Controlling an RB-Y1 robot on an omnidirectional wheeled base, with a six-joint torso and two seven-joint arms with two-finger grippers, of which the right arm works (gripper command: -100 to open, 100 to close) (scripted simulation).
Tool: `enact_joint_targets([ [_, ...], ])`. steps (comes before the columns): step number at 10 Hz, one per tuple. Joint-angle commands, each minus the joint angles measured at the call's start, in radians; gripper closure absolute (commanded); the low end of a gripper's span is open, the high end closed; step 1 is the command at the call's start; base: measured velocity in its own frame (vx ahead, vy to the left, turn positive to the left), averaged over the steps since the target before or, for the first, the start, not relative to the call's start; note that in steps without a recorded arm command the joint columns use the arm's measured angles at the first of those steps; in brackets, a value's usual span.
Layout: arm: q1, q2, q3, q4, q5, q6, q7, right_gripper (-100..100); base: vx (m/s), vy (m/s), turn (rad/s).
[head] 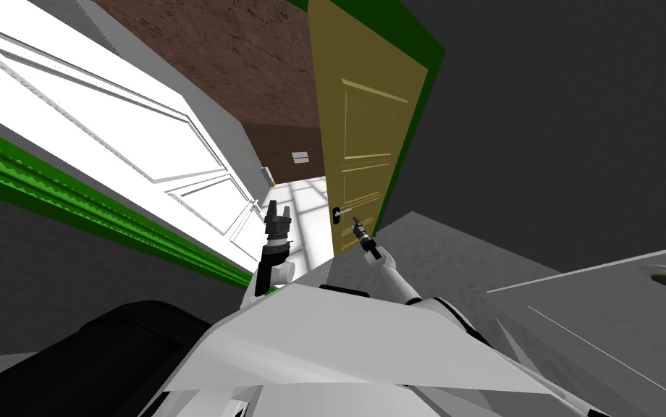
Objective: Push the door open
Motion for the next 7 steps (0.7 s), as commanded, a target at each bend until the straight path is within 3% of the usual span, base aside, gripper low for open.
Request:
enact_joint_targets([
  [1, -0.023, 0.001, 0.007, 0.042, 0.01, -0.005, -0.013, -100, 0.046, -0.043, 0.048],
  [4, -0.076, 0.002, 0.025, 0.13, 0.032, -0.009, -0.047, -100, 0.057, -0.068, 0.072],
  [5, -0.076, 0.002, 0.025, 0.13, 0.032, -0.009, -0.047, -100, 0.036, -0.043, 0.019],
  [7, -0.106, 0.003, 0.036, 0.181, 0.045, -0.011, -0.066, -100, 0.033, -0.047, 0.041],
])
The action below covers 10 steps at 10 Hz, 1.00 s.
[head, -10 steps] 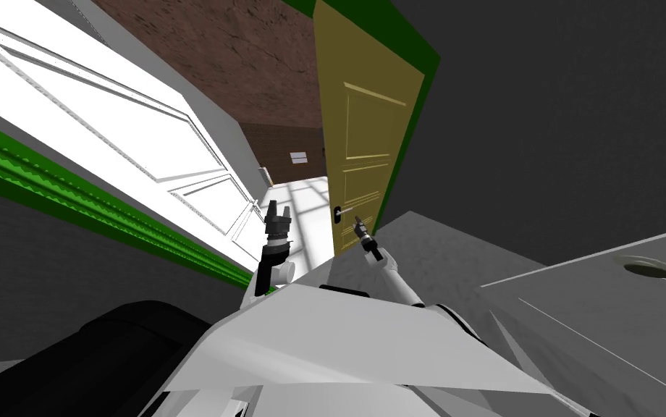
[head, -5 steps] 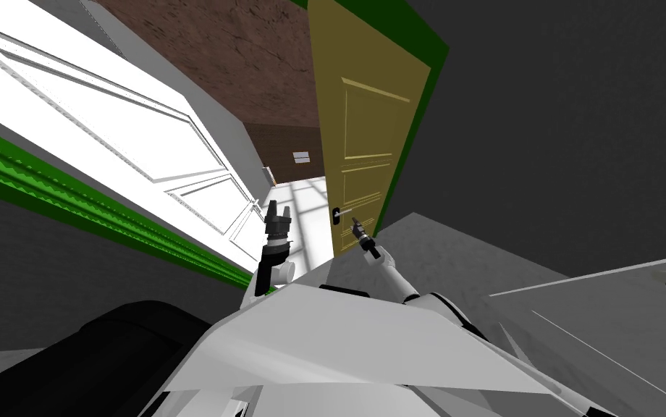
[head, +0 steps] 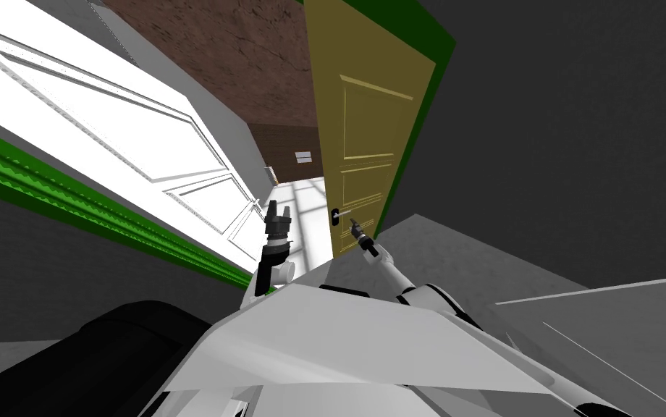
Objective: Push the door open
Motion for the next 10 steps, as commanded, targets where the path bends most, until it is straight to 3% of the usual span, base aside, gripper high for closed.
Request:
enact_joint_targets([
  [1, -0.021, 0.0, 0.014, 0.034, 0.015, 0.005, -0.021, -100, 0.056, -0.07, 0.079],
  [2, -0.044, 0.001, 0.021, 0.071, 0.024, 0.003, -0.035, -100, 0.075, -0.087, 0.087],
  [4, -0.036, 0.003, 0.011, 0.063, 0.016, -0.001, -0.02, -100, 0.065, -0.004, 0.025],
  [10, -0.03, 0.013, -0.006, 0.072, 0.006, -0.005, 0.008, -100, 0.168, 0.099, 0.033],
])
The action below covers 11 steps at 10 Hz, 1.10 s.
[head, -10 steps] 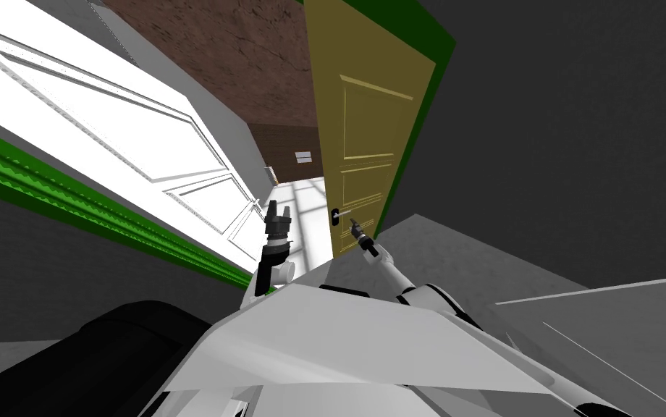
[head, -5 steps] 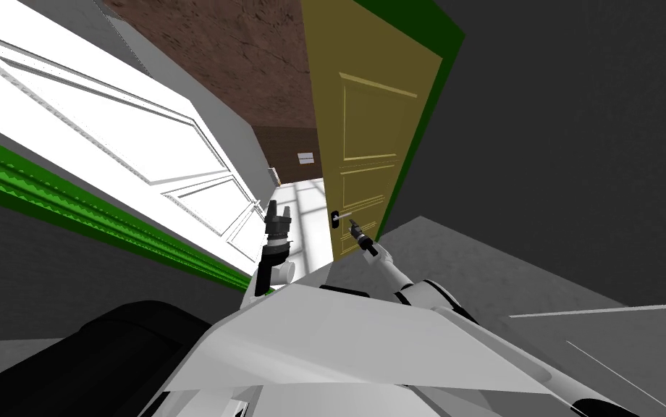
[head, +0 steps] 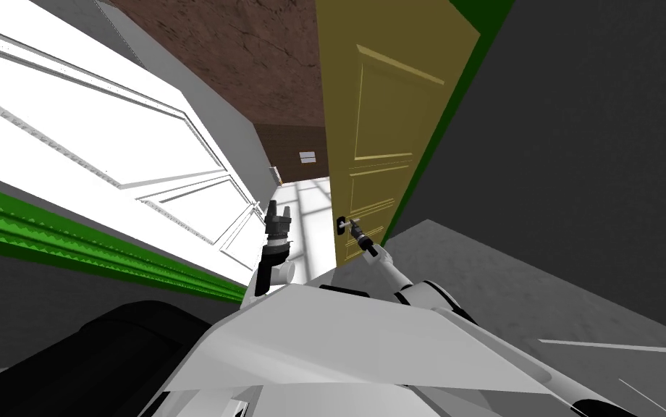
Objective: Push the door open
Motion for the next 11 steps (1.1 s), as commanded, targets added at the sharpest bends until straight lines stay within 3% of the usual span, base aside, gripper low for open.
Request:
enact_joint_targets([
  [1, 0.002, 0.005, -0.005, 0.003, -0.003, -0.002, 0.009, -100, 0.204, 0.113, 0.018],
  [2, 0.002, 0.003, -0.003, 0.0, -0.002, 0.0, 0.005, -100, 0.092, 0.045, 0.001],
  [3, 0.002, 0.003, -0.003, 0.0, -0.002, 0.0, 0.005, 100, -0.012, -0.003, -0.002],
  [8, 0.002, 0.003, -0.003, 0.0, -0.002, 0.0, 0.005, 100, -0.008, -0.007, 0.007],
  [11, -0.003, -0.004, -0.028, -0.001, -0.013, 0.007, 0.021, 100, 0.102, 0.117, -0.036],
])
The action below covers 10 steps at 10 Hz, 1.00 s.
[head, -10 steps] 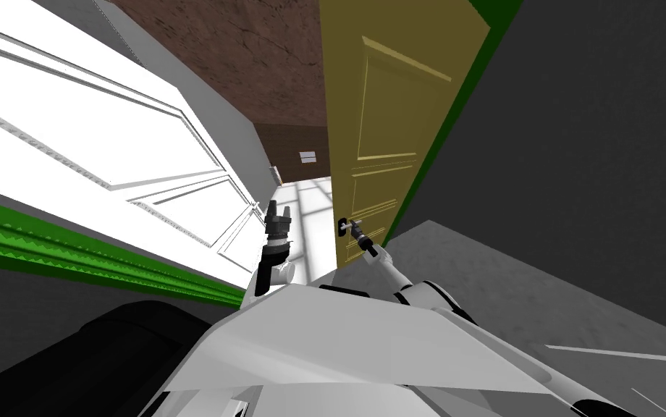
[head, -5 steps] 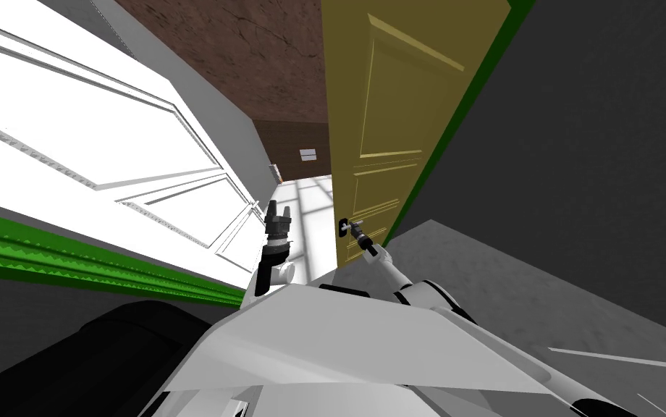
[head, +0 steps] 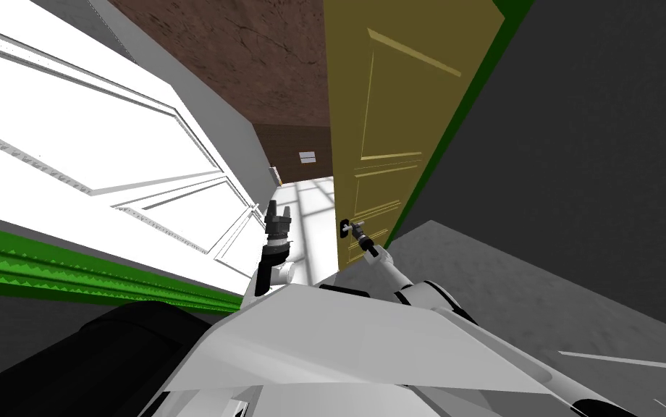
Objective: Push the door open
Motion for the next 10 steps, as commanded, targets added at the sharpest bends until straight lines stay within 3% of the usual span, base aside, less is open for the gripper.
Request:
enact_joint_targets([
  [1, -0.001, -0.006, -0.013, -0.019, -0.006, 0.003, 0.006, 100, 0.116, 0.132, -0.038],
  [10, 0.003, -0.026, -0.099, -0.012, -0.045, 0.026, 0.061, 100, 0.135, 0.145, -0.046],
])
